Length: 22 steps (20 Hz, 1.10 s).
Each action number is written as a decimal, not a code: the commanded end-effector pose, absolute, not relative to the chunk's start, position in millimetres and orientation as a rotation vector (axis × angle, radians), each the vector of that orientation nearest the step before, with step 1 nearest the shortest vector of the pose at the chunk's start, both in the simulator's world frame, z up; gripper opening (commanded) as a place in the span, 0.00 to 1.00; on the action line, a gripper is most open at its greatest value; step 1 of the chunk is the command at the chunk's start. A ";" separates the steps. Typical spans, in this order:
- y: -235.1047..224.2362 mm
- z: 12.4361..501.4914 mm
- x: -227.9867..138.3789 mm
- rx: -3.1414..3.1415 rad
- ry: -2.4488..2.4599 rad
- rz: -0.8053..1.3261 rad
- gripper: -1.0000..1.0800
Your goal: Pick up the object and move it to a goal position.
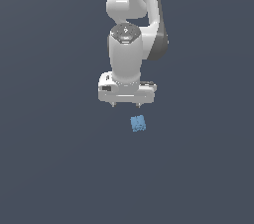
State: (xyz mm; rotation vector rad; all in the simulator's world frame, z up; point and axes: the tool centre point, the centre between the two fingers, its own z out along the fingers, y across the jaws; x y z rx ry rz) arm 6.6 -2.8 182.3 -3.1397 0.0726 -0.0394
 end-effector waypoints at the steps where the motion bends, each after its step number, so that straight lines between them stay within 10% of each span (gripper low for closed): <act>1: -1.2 180.1 6.9 -3.137 0.121 -0.038 0.96; 22: 20.8 146.7 10.4 -3.002 0.875 -0.012 0.96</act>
